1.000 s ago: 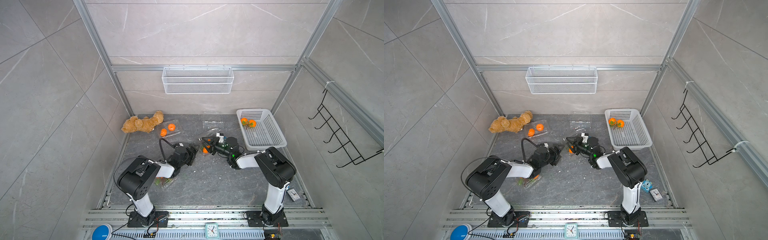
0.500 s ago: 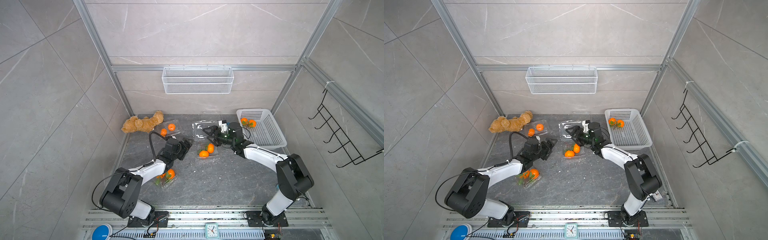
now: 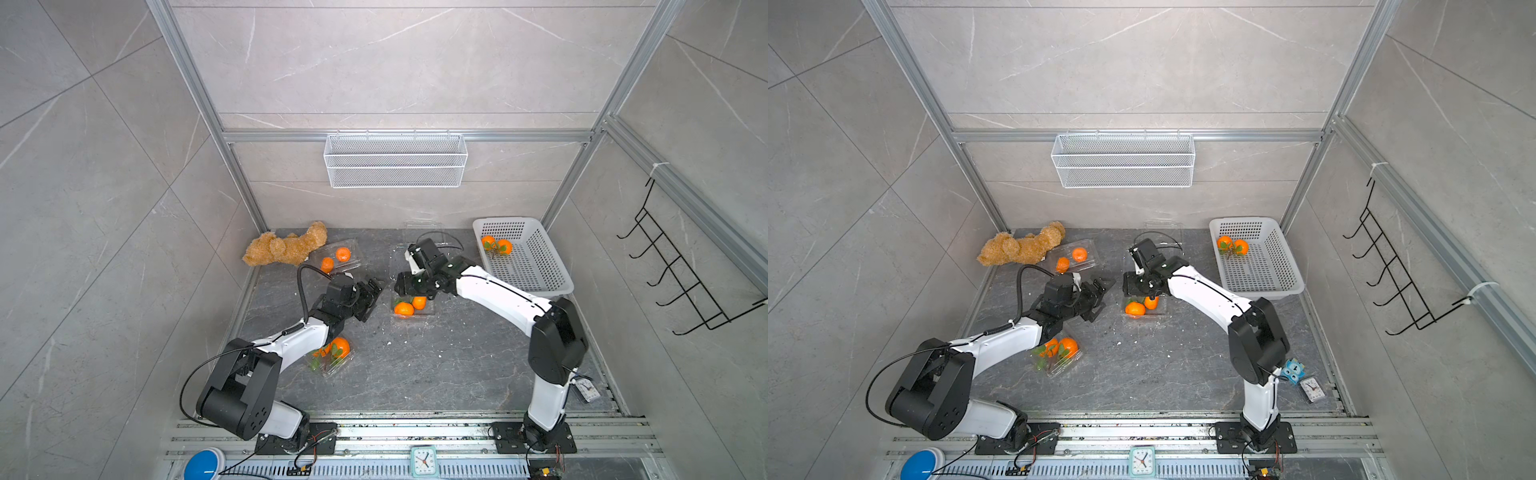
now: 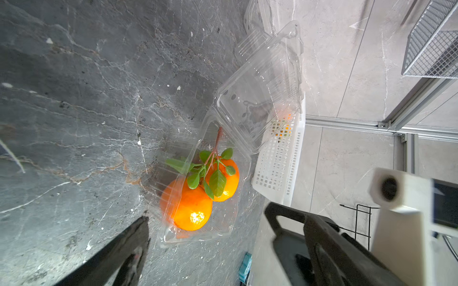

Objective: Take oranges out of containers
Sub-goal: Pick up the orange from the packing box.

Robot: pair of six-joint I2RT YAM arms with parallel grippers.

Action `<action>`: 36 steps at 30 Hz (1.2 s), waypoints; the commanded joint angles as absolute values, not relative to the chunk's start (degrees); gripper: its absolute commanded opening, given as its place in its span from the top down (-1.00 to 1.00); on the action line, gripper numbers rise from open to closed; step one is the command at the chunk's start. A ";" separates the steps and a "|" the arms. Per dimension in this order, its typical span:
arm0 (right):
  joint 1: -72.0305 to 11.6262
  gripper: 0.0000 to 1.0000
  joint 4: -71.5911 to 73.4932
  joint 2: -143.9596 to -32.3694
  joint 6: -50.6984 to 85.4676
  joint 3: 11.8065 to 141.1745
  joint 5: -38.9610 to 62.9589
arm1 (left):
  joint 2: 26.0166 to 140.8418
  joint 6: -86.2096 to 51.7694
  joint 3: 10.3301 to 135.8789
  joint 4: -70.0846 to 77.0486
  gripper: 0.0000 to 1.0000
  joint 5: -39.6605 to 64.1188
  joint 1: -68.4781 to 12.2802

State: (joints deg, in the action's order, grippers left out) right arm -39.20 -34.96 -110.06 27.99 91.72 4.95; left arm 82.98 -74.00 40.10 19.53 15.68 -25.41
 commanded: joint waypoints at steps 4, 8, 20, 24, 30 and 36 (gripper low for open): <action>-41.57 -0.11 -42.45 -116.41 24.52 97.63 -3.60 | 84.19 -77.38 36.67 26.98 -0.99 18.87 -25.21; -41.92 -0.07 -43.36 -119.91 24.09 101.21 -6.68 | 84.20 -77.61 35.26 27.76 -0.99 19.16 -25.14; -42.23 0.10 -46.07 -130.23 22.09 111.63 -12.62 | 86.08 -77.49 35.55 28.82 -0.99 19.51 -25.05; -42.70 0.15 -48.19 -133.65 21.20 115.61 -15.31 | 86.79 -77.39 35.56 29.18 -0.99 19.75 -25.05; -43.18 0.34 -48.81 -135.50 20.67 117.02 -17.71 | 86.99 -77.43 35.08 29.53 -0.99 19.78 -24.87; -43.50 0.59 -49.14 -135.50 20.14 117.30 -18.54 | 86.81 -77.28 35.35 29.34 -0.99 19.78 -24.79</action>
